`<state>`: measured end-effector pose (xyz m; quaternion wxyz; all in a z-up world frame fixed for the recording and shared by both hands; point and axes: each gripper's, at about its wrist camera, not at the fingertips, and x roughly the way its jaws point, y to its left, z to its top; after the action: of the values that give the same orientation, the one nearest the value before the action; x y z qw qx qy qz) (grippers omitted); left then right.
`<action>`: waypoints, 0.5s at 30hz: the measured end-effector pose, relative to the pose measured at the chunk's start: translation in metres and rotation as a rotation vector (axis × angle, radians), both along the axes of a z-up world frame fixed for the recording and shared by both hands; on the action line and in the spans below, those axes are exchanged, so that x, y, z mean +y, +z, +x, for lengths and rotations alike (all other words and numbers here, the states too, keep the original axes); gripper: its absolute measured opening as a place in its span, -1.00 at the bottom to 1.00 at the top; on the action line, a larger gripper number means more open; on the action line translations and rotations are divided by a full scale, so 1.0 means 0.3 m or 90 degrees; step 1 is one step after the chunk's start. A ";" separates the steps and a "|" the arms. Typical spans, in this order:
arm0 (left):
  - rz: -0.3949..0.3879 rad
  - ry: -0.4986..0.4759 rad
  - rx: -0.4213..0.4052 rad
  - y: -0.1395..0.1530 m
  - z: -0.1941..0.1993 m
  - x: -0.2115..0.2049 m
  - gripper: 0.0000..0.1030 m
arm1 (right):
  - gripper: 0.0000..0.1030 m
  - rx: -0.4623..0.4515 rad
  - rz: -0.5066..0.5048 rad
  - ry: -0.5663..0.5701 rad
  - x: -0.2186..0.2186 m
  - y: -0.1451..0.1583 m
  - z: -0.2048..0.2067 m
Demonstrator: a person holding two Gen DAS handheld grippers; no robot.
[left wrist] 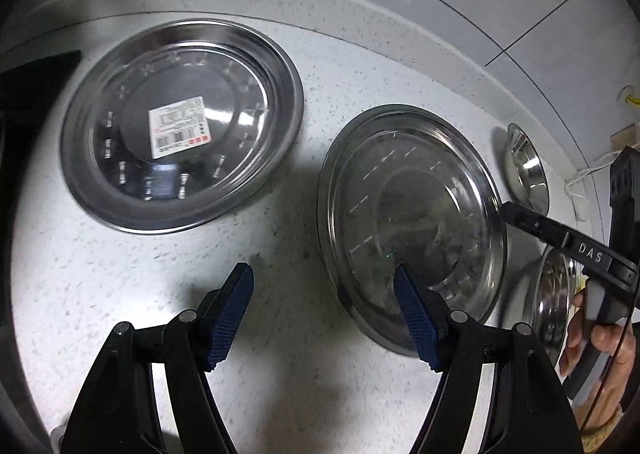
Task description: Organize plates and bowls
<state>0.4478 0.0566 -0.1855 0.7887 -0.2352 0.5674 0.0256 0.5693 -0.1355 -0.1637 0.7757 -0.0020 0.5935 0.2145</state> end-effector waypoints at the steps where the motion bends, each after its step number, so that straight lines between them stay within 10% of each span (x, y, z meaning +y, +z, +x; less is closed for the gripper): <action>1: -0.004 -0.002 -0.002 -0.003 0.006 -0.006 0.29 | -0.23 0.000 -0.002 0.003 0.006 -0.005 0.000; 10: -0.032 0.001 -0.016 -0.015 0.054 -0.002 0.24 | -0.35 -0.002 -0.036 0.038 0.050 -0.046 0.005; 15: -0.034 -0.009 -0.007 -0.023 0.063 0.008 -0.62 | -0.72 -0.020 -0.078 0.062 0.085 -0.049 -0.004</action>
<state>0.4665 0.0592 -0.1926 0.7856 -0.2521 0.5650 0.0036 0.5681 -0.1100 -0.1785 0.7722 -0.0816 0.5922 0.2153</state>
